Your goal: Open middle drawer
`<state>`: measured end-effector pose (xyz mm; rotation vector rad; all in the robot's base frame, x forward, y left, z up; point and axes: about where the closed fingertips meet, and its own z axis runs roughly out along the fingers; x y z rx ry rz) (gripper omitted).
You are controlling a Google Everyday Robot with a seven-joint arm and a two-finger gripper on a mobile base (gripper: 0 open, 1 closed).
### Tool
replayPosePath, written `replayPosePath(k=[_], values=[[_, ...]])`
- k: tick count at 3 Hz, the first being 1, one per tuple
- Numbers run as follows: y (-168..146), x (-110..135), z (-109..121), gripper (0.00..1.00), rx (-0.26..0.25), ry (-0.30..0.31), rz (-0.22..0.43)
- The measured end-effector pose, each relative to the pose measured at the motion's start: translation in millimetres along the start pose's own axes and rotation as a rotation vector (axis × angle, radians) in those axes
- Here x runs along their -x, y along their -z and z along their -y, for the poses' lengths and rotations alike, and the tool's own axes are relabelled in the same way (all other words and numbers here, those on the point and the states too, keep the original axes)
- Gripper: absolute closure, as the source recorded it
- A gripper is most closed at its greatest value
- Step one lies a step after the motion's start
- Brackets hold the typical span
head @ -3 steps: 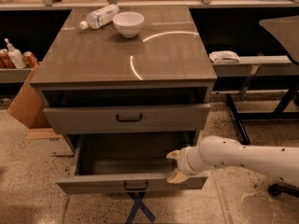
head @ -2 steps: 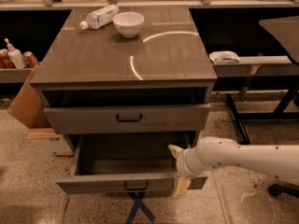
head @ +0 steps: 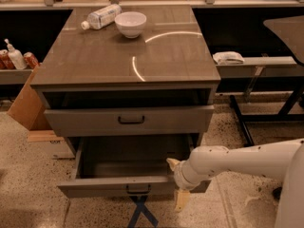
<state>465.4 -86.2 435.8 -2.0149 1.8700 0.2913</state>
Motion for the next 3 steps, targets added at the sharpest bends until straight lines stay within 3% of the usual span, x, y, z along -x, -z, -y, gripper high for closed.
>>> replayPosePath(k=[2, 3], values=[[-18, -6, -18, 0.42, 0.048, -0.013, -0.003], [-12, -3, -25, 0.66, 0.037, -0.010, 0.015]])
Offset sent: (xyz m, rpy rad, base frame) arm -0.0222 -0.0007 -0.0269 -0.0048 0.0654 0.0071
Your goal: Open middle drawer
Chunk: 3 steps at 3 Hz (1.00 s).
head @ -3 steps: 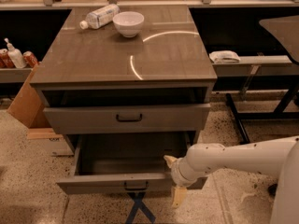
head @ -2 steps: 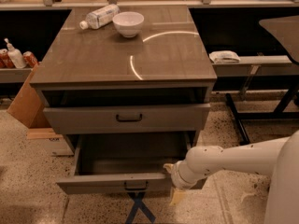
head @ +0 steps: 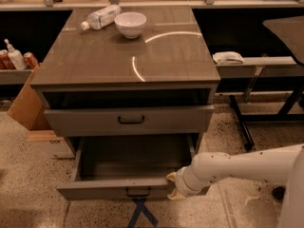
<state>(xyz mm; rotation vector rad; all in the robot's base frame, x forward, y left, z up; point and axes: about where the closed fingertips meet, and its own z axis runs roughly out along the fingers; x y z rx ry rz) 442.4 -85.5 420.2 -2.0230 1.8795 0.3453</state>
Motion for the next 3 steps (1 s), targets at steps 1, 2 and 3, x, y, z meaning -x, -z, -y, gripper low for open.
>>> replayPosePath(k=[1, 2, 3], values=[[13, 5, -10, 0.89, -0.026, 0.005, 0.032], [19, 8, -23, 1.00, -0.032, -0.002, 0.061], [19, 8, -23, 1.00, -0.032, -0.002, 0.061]])
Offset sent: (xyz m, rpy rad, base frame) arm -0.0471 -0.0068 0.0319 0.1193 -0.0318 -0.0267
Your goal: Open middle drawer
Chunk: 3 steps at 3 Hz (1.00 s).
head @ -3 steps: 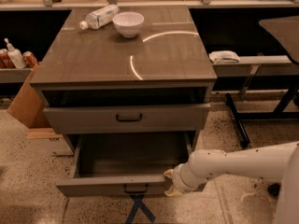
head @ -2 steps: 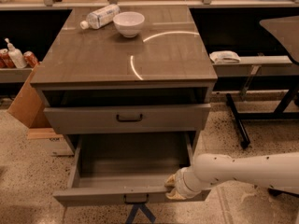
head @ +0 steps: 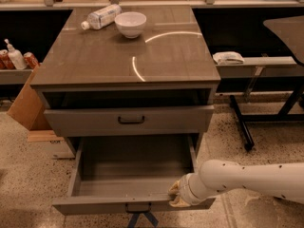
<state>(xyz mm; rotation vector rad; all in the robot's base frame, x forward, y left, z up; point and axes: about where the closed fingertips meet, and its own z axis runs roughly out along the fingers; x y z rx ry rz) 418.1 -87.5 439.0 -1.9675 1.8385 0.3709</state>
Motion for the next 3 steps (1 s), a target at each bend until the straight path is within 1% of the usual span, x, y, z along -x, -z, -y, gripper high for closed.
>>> replayPosePath(k=[1, 2, 3], values=[[-0.9, 0.4, -0.8, 0.81, 0.002, 0.000, 0.001], [-1.6, 0.7, -1.5, 0.58, 0.005, 0.001, 0.002], [-1.4, 0.2, -0.9, 0.34, 0.012, 0.009, 0.017]])
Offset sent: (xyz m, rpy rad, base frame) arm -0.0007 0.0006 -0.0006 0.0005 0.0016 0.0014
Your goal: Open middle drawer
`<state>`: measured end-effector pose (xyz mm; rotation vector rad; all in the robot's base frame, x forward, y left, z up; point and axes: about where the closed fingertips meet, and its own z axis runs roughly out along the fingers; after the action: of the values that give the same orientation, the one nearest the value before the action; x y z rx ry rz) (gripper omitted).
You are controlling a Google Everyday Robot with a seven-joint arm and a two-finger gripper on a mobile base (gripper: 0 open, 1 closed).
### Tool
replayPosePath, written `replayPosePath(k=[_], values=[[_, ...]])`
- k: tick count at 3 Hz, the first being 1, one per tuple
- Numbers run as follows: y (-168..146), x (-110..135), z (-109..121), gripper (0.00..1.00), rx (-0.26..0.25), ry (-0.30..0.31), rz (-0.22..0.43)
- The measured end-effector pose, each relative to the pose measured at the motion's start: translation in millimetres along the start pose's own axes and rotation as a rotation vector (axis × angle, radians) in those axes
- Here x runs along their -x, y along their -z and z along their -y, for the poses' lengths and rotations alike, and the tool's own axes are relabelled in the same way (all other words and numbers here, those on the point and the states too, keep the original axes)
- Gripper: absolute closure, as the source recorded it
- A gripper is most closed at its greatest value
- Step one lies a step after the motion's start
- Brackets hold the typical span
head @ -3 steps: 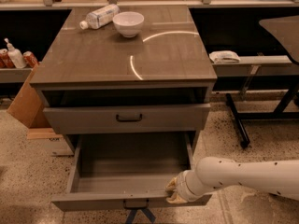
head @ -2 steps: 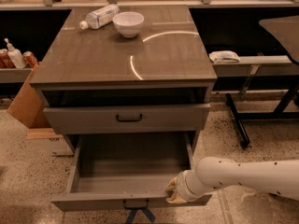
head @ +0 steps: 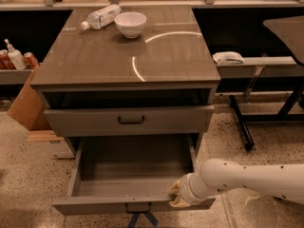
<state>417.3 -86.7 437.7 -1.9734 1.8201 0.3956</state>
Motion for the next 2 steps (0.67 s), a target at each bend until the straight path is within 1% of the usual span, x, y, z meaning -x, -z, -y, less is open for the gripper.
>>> replayPosePath(k=[1, 2], values=[[10, 1, 7, 0.13, -0.005, 0.008, 0.057], [33, 2, 19, 0.00, -0.030, 0.043, 0.112]])
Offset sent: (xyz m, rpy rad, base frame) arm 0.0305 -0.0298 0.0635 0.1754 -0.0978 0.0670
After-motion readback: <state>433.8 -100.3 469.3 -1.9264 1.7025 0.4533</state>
